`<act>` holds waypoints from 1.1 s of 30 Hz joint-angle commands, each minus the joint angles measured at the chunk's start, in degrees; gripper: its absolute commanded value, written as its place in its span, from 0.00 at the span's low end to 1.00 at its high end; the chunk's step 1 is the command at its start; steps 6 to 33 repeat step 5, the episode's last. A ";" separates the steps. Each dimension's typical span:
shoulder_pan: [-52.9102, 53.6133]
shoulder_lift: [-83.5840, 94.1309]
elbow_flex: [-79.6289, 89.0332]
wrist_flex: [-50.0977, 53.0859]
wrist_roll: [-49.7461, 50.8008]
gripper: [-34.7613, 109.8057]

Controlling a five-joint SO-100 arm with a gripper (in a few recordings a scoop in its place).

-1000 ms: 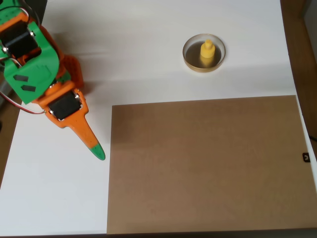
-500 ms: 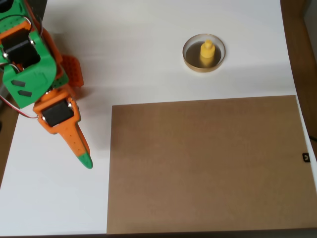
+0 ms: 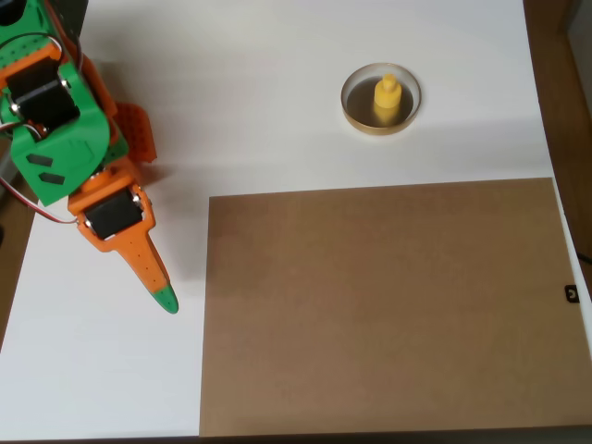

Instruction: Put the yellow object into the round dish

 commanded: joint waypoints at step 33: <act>1.23 1.76 -0.53 0.26 0.70 0.42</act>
